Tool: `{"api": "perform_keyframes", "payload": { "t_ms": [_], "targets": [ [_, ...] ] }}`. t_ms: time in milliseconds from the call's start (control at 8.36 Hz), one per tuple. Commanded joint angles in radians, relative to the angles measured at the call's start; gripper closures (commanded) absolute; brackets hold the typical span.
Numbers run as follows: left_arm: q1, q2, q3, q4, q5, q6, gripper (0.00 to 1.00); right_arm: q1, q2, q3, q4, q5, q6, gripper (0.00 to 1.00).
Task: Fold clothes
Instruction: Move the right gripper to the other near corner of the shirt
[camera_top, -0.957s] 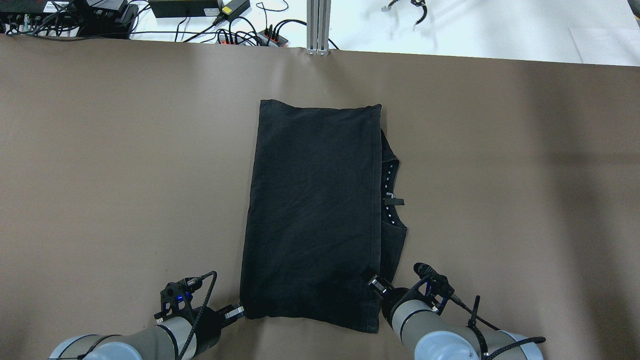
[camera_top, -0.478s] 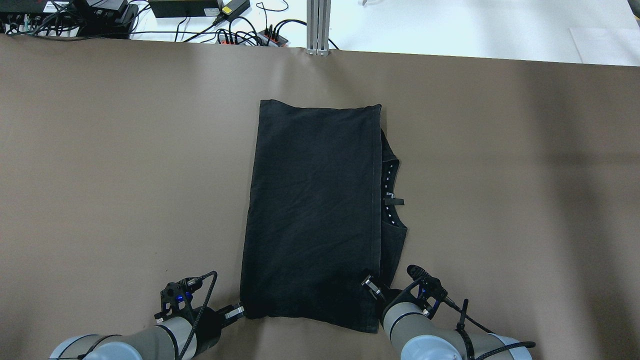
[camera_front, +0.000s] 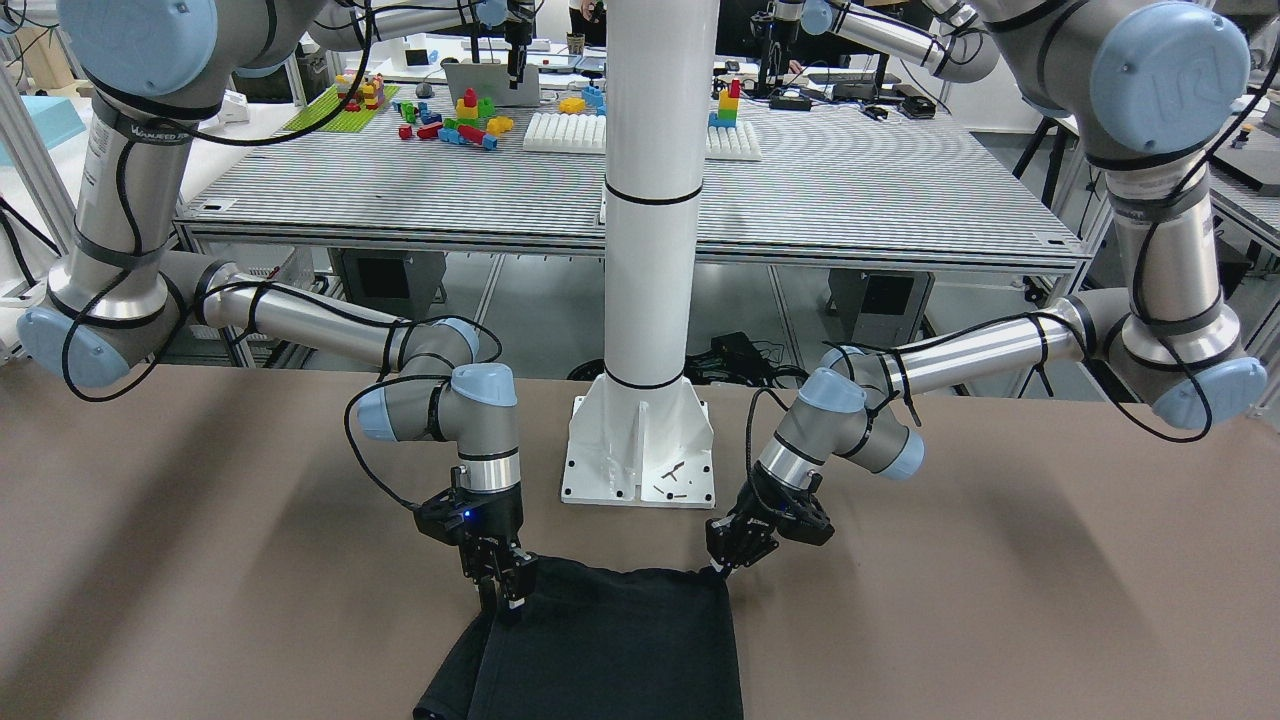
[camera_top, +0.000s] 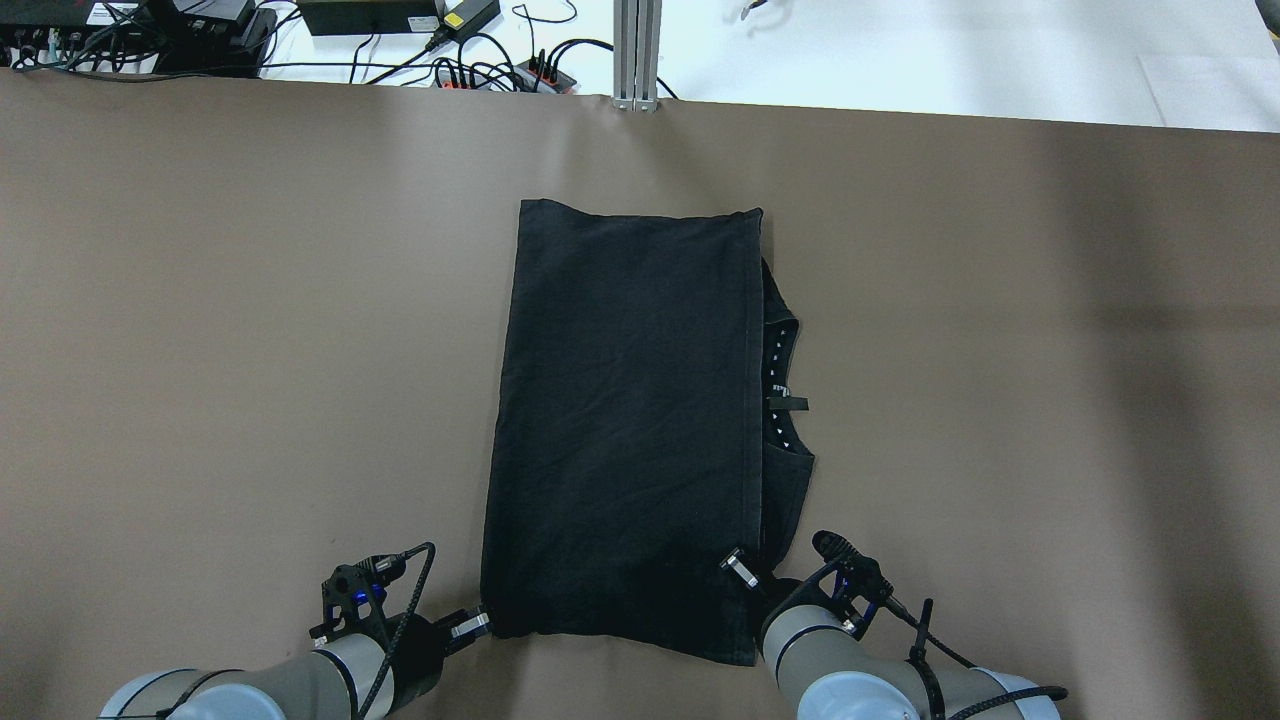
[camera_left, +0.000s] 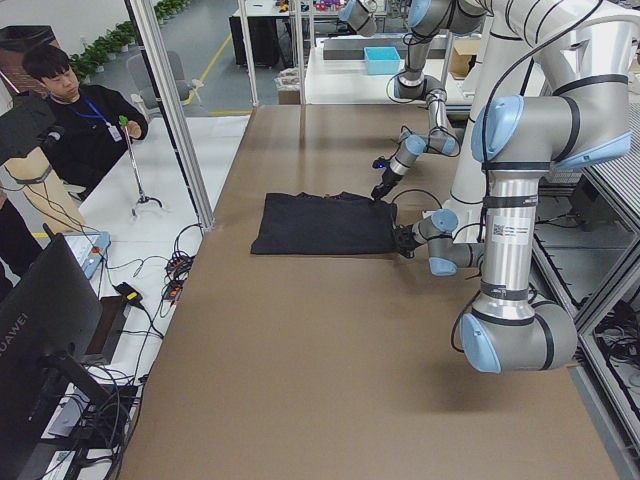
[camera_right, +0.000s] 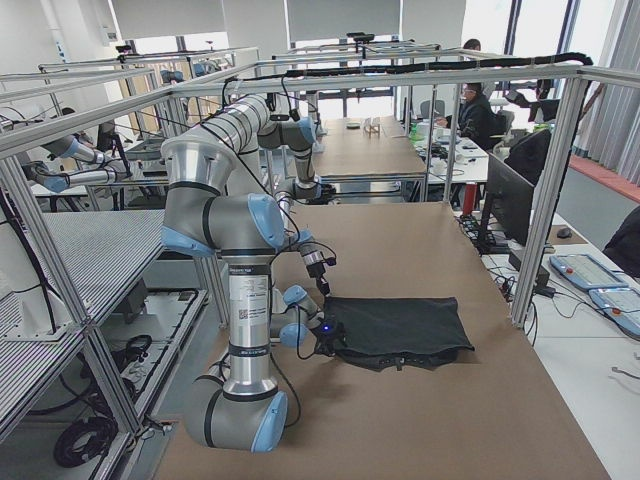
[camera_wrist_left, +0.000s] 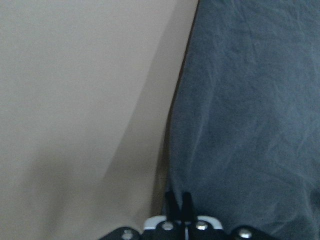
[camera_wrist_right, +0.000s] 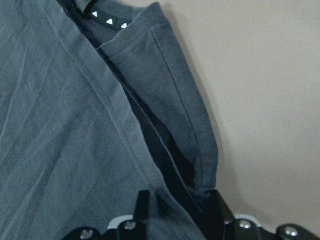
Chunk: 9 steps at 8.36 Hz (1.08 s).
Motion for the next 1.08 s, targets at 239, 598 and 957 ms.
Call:
{"api": "perform_keyframes", "payload": {
  "t_ms": [239,598,957],
  "targets": [
    [0.0,-0.008,-0.002,0.0,-0.005,0.002,1.0,0.0,0.002,0.007,0.001,-0.035,-0.001,0.67],
    [-0.005,-0.014,-0.009,0.002,-0.008,0.009,1.0,-0.002,0.0,0.009,0.002,-0.039,-0.019,1.0],
    [-0.015,-0.008,-0.062,0.005,-0.024,0.031,1.0,0.0,0.0,0.041,0.001,-0.035,-0.067,1.0]
  ]
}}
